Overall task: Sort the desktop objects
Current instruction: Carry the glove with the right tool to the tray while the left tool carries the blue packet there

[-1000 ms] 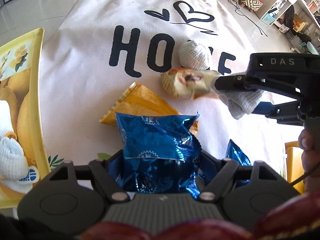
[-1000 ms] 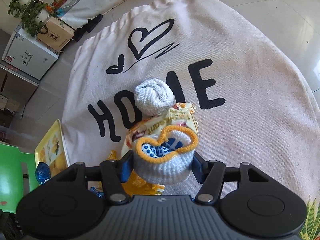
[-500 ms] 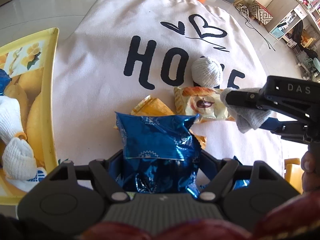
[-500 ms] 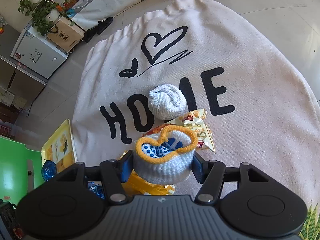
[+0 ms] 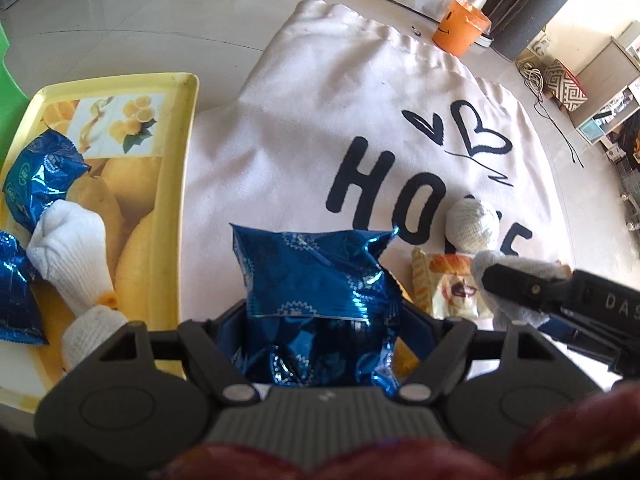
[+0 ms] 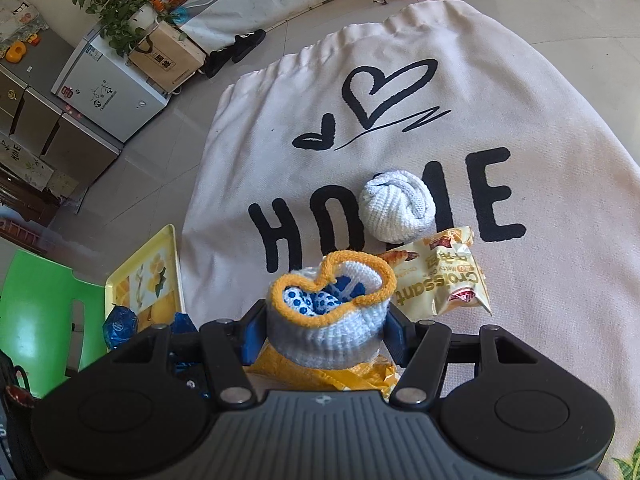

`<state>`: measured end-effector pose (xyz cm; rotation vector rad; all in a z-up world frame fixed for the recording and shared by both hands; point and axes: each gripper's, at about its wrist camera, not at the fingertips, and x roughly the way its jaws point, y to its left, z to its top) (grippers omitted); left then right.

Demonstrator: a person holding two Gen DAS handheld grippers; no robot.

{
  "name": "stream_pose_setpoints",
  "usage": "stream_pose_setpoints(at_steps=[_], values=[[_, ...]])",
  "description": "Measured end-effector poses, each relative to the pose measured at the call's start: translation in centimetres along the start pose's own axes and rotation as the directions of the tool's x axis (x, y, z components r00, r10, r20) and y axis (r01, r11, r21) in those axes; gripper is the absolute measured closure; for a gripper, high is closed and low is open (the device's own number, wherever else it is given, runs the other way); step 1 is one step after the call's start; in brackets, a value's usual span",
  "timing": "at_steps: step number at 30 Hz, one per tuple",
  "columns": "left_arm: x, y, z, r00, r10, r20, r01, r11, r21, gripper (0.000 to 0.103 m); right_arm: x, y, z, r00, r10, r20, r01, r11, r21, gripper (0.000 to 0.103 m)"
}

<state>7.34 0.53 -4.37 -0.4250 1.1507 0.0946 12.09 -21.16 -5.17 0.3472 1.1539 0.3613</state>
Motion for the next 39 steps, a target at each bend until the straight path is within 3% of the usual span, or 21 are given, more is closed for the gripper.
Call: stream_pose_setpoints(at_steps=[14,22,29,39], values=[[-2.7,7.4,4.1,0.991,0.077,0.114,-0.053,0.978,-0.203,0.026,2.7,5.9,-1.6,0.989,0.139,-0.058,-0.145,0.982,-0.121,0.043],[-3.9,12.0,5.3,0.982,0.117,0.148,-0.063,0.943,-0.327,0.026,4.6,9.9,-3.1,0.969,0.231,-0.090,-0.244,0.949,-0.200,0.043],[-4.8,14.8,5.7,0.970,0.178,0.164,-0.096,0.906,-0.412,0.026,7.2,13.7,-4.5,0.960,0.254,-0.118,-0.278,0.917,-0.287,0.043],[-4.8,16.9,6.1,0.957,0.240,0.165,-0.138,0.873,-0.467,0.023,10.3,17.5,-6.6,0.938,0.329,-0.113,-0.347,0.895,-0.281,0.041]])
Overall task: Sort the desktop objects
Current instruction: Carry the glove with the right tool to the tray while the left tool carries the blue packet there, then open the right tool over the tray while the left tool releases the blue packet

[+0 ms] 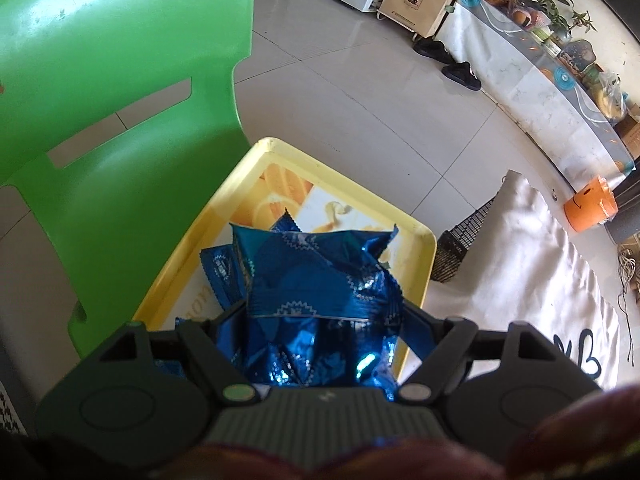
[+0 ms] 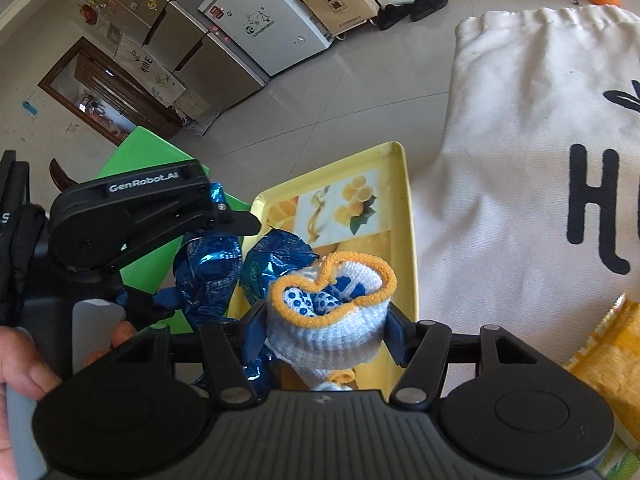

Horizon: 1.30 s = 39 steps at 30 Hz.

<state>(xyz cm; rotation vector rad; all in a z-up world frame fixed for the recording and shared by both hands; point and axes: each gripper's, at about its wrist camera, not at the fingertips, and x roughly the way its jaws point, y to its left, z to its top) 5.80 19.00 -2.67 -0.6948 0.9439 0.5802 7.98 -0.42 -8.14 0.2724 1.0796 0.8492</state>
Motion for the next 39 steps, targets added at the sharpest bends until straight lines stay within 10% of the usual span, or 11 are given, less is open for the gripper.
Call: stream_pose_setpoints(at_steps=[7,39], values=[[-0.1,0.5,0.2,0.999,0.050,0.014,-0.050,0.999,-0.019,0.008,0.6,0.4,0.0,0.999,-0.037,-0.029,0.036,0.999,-0.026,0.030],[-0.8,-4.7,-4.2,0.999,-0.016,-0.043,0.023,0.987,0.161,0.001,-4.5,-3.6,0.2,0.983,-0.171,-0.059,0.171,0.985,-0.017,0.029]])
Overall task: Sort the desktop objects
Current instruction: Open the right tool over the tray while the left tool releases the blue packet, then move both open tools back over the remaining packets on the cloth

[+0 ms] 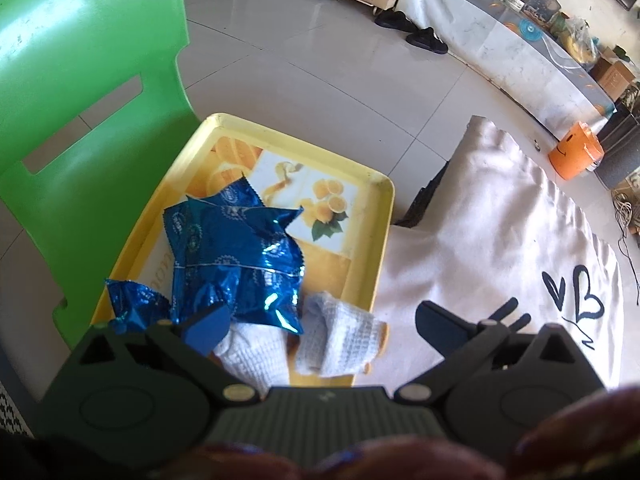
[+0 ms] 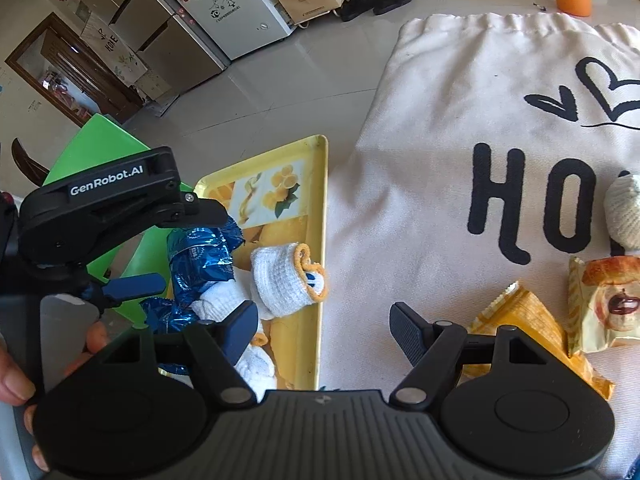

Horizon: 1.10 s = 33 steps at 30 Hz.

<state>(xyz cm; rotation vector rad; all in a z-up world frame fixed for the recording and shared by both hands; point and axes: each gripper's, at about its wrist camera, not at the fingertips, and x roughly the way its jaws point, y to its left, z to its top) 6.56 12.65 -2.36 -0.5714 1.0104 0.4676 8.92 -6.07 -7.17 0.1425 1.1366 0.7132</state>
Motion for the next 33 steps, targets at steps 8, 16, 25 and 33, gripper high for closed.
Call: stream_pose_setpoints(at_steps=[8,16,25,33], values=[[0.2,-3.1,-2.0,0.998,-0.044,-0.049,0.047,0.996,0.074,0.001,-2.2,-2.7,0.0,0.997,-0.082,0.002,0.082,0.996,0.037,0.029],[1.0,-6.2,-4.4,0.989,-0.075,-0.128,0.093,0.986,0.139,0.001,-4.2,-4.6,-0.4,0.990,-0.140,-0.004,0.140,0.988,0.058,0.029],[1.8,-9.0,-7.2,0.973,-0.094,-0.210,0.136,0.971,0.195,0.001,-6.0,-6.6,-1.2,0.981,-0.195,-0.025,0.196,0.979,0.059,0.029],[2.6,-11.1,-9.1,0.961,-0.096,-0.259,0.156,0.962,0.225,0.001,-7.8,-8.5,-1.8,0.971,-0.237,-0.038,0.239,0.969,0.056,0.029]])
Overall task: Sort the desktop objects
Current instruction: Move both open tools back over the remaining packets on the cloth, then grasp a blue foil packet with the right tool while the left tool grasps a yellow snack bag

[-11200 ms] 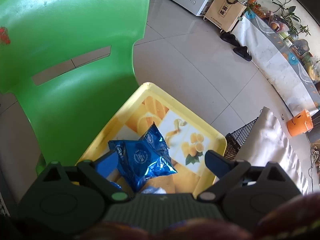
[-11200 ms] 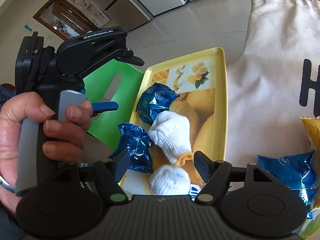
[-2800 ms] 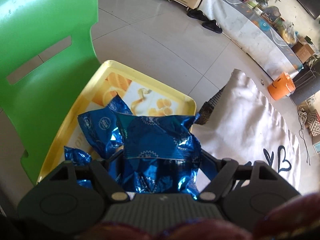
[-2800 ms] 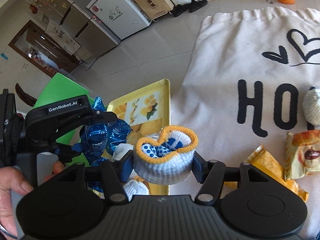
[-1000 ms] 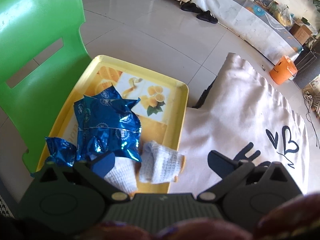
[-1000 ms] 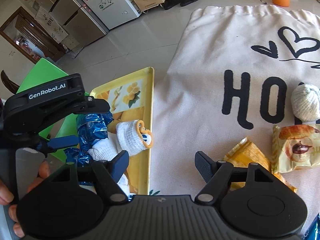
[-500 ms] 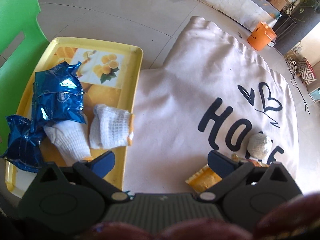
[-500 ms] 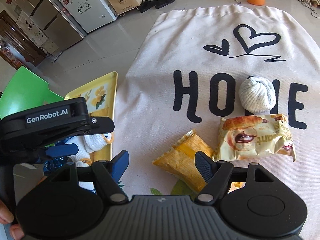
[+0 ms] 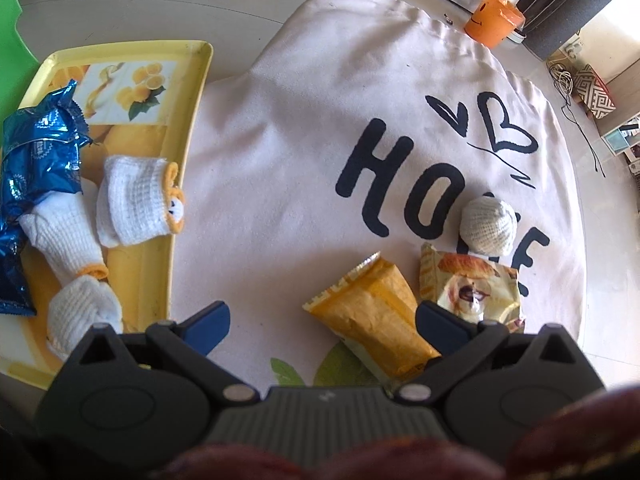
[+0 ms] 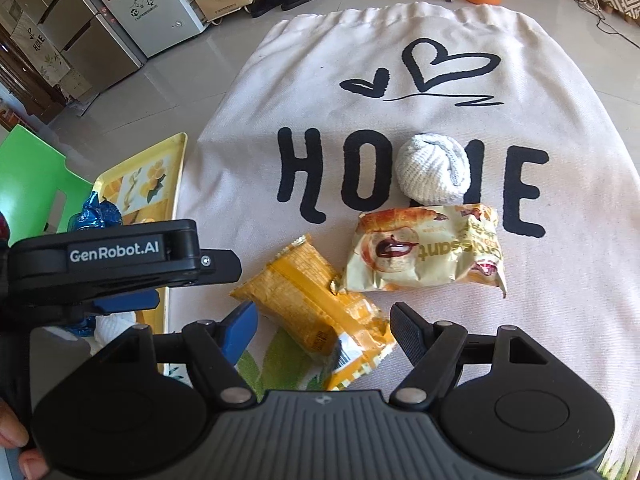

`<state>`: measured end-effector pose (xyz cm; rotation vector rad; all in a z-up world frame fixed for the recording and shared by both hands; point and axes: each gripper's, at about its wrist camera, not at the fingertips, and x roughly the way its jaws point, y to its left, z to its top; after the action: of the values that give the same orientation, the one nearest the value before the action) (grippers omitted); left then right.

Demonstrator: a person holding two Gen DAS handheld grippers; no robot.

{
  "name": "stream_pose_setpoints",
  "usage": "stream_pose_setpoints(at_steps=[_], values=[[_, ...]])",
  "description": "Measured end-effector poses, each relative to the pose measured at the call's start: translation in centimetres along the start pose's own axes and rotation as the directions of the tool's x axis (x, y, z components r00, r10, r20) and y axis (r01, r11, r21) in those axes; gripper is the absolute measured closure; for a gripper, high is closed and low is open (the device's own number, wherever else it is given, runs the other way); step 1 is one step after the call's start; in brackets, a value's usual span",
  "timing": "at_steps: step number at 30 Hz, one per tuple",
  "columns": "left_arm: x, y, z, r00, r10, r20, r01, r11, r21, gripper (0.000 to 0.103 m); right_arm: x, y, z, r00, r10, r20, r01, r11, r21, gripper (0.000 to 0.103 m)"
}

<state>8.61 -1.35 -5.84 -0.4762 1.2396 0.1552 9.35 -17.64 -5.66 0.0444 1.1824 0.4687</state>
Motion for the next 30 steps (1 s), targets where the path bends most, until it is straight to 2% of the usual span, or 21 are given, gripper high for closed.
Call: stream_pose_setpoints(at_steps=[8,17,21,27,30], values=[[1.8,-1.7,-0.9,0.998,-0.022,-0.058,0.021,1.000,-0.008,0.001,-1.5,-2.1,-0.9,0.998,-0.063,-0.015,0.063,0.998,0.001,0.029],[3.1,-4.5,-2.4,0.993,-0.068,-0.093,0.073,0.996,0.049,0.001,-4.5,-3.9,-3.3,0.991,-0.135,-0.021,0.134,0.990,-0.034,0.025],[4.0,-5.5,-2.7,0.996,-0.035,-0.084,0.040,0.997,0.063,0.001,-5.2,-4.3,-4.6,0.988,-0.152,-0.037,0.150,0.987,-0.056,0.023],[6.2,-5.2,-3.3,0.993,0.032,-0.110,-0.028,0.999,0.042,0.001,-3.1,-4.5,-5.7,0.975,-0.179,-0.135,0.164,0.980,-0.117,0.022],[6.3,-4.6,-3.5,0.993,0.023,-0.117,-0.019,0.999,0.031,0.001,-1.9,-4.1,-6.3,0.965,-0.198,-0.170,0.170,0.972,-0.164,0.022]])
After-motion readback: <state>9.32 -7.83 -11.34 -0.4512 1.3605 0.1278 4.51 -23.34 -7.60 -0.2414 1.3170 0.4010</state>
